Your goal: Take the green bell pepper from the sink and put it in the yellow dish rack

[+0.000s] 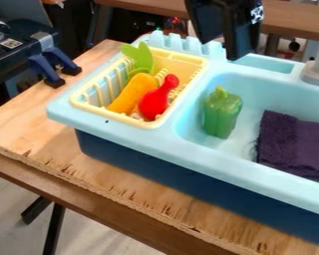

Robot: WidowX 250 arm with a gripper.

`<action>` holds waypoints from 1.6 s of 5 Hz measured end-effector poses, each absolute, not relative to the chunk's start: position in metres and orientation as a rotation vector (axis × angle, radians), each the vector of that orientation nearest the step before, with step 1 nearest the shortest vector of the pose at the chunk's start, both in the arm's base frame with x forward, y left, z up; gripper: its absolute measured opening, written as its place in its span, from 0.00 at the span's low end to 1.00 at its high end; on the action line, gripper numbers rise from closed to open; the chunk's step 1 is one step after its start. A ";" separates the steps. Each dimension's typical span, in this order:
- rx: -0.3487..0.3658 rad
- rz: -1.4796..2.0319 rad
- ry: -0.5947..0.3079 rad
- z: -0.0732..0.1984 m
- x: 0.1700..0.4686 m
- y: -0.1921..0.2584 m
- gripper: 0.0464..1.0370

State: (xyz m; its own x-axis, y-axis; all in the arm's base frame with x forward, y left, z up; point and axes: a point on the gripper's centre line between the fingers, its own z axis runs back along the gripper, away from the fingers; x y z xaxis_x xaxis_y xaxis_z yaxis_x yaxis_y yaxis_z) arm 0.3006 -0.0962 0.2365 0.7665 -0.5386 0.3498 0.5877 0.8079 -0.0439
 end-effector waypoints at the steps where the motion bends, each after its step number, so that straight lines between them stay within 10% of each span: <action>1: -0.154 -0.614 -0.297 0.226 0.302 -0.097 0.97; 2: -0.053 -0.646 -0.296 0.218 0.313 -0.091 0.97; 8: -0.033 -0.558 -0.255 0.161 0.363 -0.086 0.97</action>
State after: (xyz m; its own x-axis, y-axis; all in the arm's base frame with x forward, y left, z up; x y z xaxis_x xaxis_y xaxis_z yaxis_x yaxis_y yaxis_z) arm 0.3631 -0.0861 0.1610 0.8177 -0.5193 0.2483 0.5275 0.8487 0.0376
